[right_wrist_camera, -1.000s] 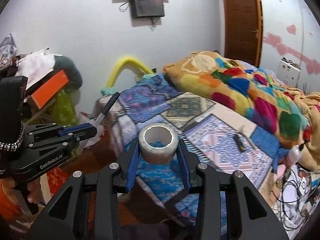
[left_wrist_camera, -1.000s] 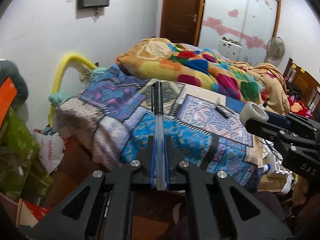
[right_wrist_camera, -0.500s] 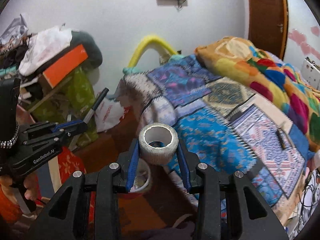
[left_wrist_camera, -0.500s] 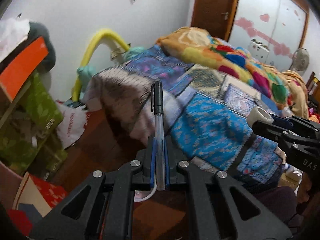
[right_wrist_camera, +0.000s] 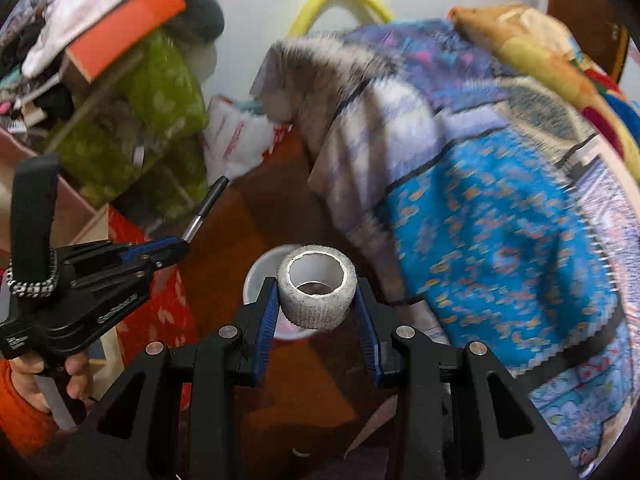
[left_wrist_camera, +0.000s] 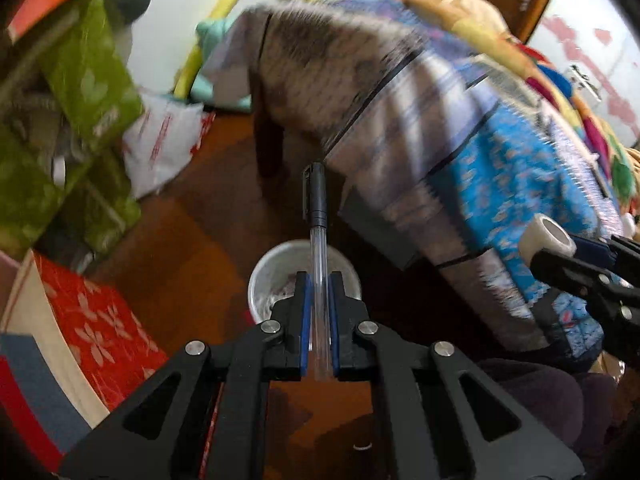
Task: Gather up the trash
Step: 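Carry the pen and tape roll off the bed over the white bucket, then open both grippers above the bucket to drop pen and tape roll, then move both tools back over the bed toward the remaining items, then grasp the black marker with the left gripper while the right grasps the white razor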
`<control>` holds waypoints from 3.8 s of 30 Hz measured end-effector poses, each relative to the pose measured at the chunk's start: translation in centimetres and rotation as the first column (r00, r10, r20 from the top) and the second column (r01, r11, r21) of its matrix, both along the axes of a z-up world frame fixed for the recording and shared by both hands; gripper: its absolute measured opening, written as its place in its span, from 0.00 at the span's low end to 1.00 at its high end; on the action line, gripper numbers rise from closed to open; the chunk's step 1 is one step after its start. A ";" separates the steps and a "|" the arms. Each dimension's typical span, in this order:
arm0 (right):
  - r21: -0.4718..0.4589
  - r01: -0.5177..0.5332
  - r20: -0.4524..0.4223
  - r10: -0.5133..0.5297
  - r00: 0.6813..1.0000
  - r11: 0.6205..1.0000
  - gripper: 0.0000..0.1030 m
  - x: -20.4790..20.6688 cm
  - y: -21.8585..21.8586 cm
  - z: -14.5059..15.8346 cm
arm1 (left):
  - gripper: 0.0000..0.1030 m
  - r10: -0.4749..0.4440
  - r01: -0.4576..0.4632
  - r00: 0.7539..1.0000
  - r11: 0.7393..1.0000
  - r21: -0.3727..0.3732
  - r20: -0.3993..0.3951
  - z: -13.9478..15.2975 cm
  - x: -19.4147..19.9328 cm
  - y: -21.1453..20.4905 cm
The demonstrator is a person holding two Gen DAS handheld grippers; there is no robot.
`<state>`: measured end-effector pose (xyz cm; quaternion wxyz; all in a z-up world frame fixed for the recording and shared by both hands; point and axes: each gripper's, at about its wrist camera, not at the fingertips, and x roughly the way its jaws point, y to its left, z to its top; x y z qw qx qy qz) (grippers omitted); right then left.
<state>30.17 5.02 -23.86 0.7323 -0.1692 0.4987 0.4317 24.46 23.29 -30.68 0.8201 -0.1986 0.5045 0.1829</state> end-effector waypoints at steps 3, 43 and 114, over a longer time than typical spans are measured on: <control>-0.025 -0.017 -0.043 0.016 0.999 1.000 0.33 -0.1 1.3 -2.1 | 0.07 0.019 -0.020 0.999 0.999 -0.042 -0.039 -2.7 0.0 0.6; 0.040 -0.061 -0.087 0.065 0.994 0.997 0.39 1.8 1.4 0.8 | 0.22 0.022 -0.022 1.000 0.999 0.037 -0.007 2.1 0.4 -1.1; 0.023 0.393 0.216 -0.388 0.896 0.919 0.34 30.1 -31.3 -0.1 | 0.29 -0.460 0.463 0.881 0.886 -0.005 0.109 4.0 34.3 -33.9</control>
